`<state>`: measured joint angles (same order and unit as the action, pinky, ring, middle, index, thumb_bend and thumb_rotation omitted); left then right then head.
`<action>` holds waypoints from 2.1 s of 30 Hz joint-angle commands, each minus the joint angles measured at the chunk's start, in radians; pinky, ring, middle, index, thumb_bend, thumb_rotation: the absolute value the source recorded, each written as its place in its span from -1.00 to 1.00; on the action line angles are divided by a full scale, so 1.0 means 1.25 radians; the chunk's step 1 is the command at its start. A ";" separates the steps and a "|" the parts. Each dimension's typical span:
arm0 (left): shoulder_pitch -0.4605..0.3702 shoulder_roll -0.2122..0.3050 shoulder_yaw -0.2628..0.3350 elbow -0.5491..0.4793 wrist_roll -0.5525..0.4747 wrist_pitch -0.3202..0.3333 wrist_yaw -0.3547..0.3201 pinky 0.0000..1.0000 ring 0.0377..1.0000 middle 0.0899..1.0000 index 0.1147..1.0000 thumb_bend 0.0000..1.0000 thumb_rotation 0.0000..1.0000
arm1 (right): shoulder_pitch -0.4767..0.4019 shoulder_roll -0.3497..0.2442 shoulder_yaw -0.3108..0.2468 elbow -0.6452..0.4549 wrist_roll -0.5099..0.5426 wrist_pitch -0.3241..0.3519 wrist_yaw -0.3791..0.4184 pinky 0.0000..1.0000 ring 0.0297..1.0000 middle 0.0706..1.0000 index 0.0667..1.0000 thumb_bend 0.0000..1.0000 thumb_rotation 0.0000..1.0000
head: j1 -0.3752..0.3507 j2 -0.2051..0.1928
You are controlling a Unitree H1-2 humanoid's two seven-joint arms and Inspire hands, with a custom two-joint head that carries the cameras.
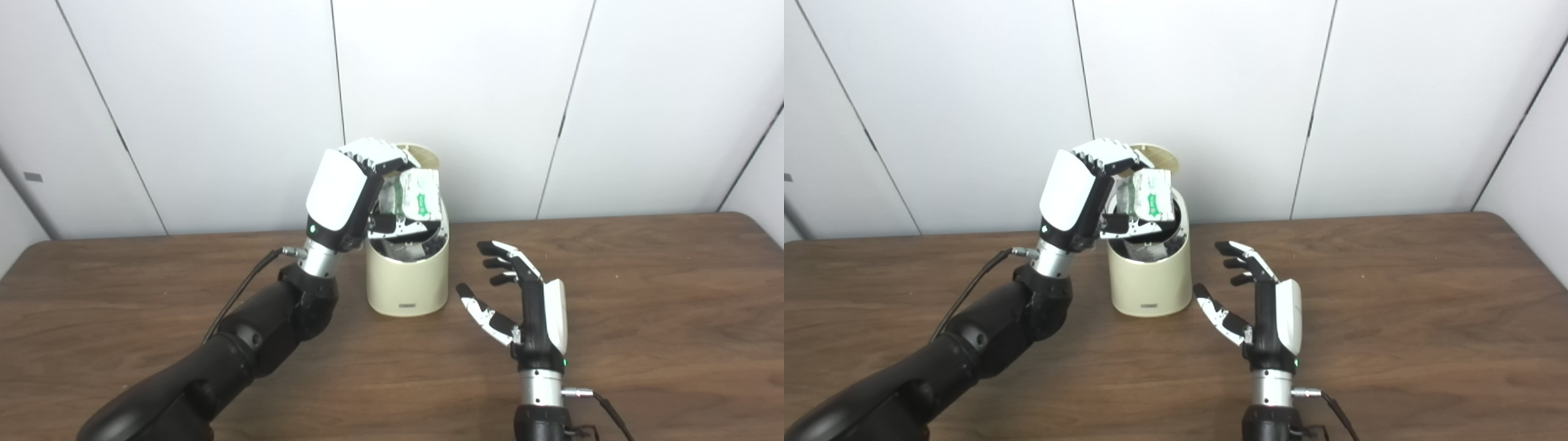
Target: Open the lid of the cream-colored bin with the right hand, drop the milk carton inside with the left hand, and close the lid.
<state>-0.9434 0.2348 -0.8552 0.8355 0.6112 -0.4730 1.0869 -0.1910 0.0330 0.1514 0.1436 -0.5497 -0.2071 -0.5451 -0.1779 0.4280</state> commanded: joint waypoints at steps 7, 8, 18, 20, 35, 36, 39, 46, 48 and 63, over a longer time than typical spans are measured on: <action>-0.048 -0.006 -0.007 -0.009 -0.020 0.002 0.026 0.05 -0.06 -0.18 -0.22 0.01 -1.00 | 0.050 0.013 0.014 0.059 -0.004 -0.026 -0.003 0.04 0.29 0.36 0.33 -0.40 -0.76 | -0.005 0.004; -0.048 -0.008 -0.007 -0.007 -0.019 0.002 0.027 0.05 -0.06 -0.18 -0.22 0.01 -1.00 | 0.050 0.013 0.014 0.059 -0.004 -0.027 -0.004 0.04 0.29 0.36 0.33 -0.40 -0.77 | -0.006 0.003; -0.038 -0.020 0.000 -0.005 -0.017 0.002 0.019 0.03 -0.04 -0.17 -0.23 0.01 -1.00 | 0.054 0.022 0.017 0.048 -0.011 -0.017 -0.007 0.03 0.28 0.37 0.32 -0.40 -0.67 | -0.017 0.010; -0.035 -0.022 0.000 -0.008 -0.024 0.002 0.013 0.02 -0.04 -0.17 -0.23 0.01 -1.00 | 0.054 0.023 0.018 0.049 -0.014 -0.022 -0.011 0.01 0.27 0.36 0.31 -0.40 -0.69 | -0.018 0.012; -0.030 -0.021 -0.017 0.012 -0.042 0.002 0.012 0.02 -0.04 -0.19 -0.20 0.01 -1.00 | 0.067 0.024 0.016 0.024 -0.011 -0.008 0.006 0.03 0.29 0.37 0.33 -0.40 -0.59 | -0.016 0.018; -0.029 -0.020 -0.017 0.012 -0.043 0.002 0.012 0.02 -0.04 -0.19 -0.20 0.01 -1.00 | 0.068 0.023 0.016 0.024 -0.011 -0.009 0.006 0.03 0.29 0.37 0.33 -0.40 -0.60 | -0.017 0.018; -0.026 -0.015 -0.019 0.011 -0.044 0.002 0.009 0.03 -0.04 -0.19 -0.20 0.01 -1.00 | 0.070 0.022 0.016 0.021 -0.015 -0.011 0.005 0.03 0.28 0.36 0.33 -0.40 -0.63 | -0.017 0.018; -0.029 -0.009 -0.026 0.035 -0.021 0.002 0.021 0.03 -0.04 -0.18 -0.21 0.01 -1.00 | 0.074 0.024 0.016 0.018 -0.017 -0.012 0.005 0.05 0.29 0.36 0.33 -0.40 -0.60 | -0.017 0.018; -0.028 -0.006 -0.028 0.039 -0.022 0.002 0.019 0.03 -0.04 -0.18 -0.22 0.01 -1.00 | 0.074 0.024 0.017 0.022 -0.018 -0.021 0.000 0.03 0.28 0.35 0.32 -0.40 -0.65 | -0.017 0.017; -0.025 -0.008 -0.050 0.060 -0.052 0.002 0.026 0.03 -0.03 -0.17 -0.23 0.01 -1.00 | 0.080 0.028 0.016 0.004 -0.019 0.001 0.014 0.04 0.29 0.37 0.33 -0.40 -0.62 | -0.020 0.021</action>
<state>-0.9224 0.2130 -0.9248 0.9081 0.5678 -0.4620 1.0895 -0.1658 0.0589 0.1591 0.1121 -0.5639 -0.2004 -0.5271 -0.2040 0.4525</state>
